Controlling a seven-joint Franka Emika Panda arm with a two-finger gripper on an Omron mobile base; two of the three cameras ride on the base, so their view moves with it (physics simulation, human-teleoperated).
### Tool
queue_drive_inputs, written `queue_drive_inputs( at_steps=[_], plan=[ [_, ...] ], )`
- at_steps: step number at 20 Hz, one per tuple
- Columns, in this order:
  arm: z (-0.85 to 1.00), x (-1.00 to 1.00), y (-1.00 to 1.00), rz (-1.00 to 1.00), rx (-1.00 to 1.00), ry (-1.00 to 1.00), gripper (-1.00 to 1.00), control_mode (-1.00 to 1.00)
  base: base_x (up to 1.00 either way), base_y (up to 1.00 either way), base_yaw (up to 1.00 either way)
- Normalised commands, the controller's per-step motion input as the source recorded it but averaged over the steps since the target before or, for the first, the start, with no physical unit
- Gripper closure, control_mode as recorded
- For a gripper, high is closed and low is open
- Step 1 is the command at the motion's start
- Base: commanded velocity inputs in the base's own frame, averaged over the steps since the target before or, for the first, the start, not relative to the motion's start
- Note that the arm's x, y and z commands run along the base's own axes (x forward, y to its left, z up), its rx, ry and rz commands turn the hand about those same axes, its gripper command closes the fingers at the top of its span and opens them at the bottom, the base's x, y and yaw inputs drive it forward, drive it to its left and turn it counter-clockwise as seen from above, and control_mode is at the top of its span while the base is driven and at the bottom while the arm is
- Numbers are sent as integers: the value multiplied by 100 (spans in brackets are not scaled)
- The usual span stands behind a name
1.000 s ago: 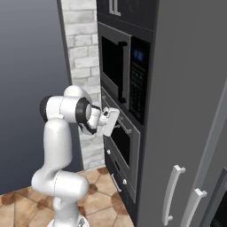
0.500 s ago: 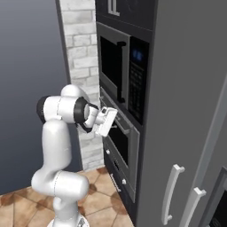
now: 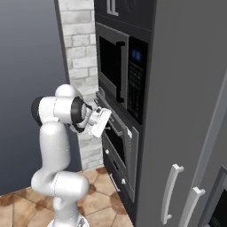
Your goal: Take the baked cake out of the oven and place it on the plate for cooling. Then close the oven door.
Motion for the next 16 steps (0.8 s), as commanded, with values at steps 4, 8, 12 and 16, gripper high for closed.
queue_drive_inputs(
  at_steps=[4, 8, 12, 16],
  plan=[
    [-88, -87, 100, 10, 0, 4, 100, -100, 0, 0, 0],
    [-94, -100, 100, 12, -5, -2, 100, -100, 0, 0, 0],
    [-93, -100, 99, 12, -12, -7, 100, -100, 0, 0, 0],
    [-82, -76, 77, 9, -8, -2, -100, -100, 0, 0, 0]
  ],
)
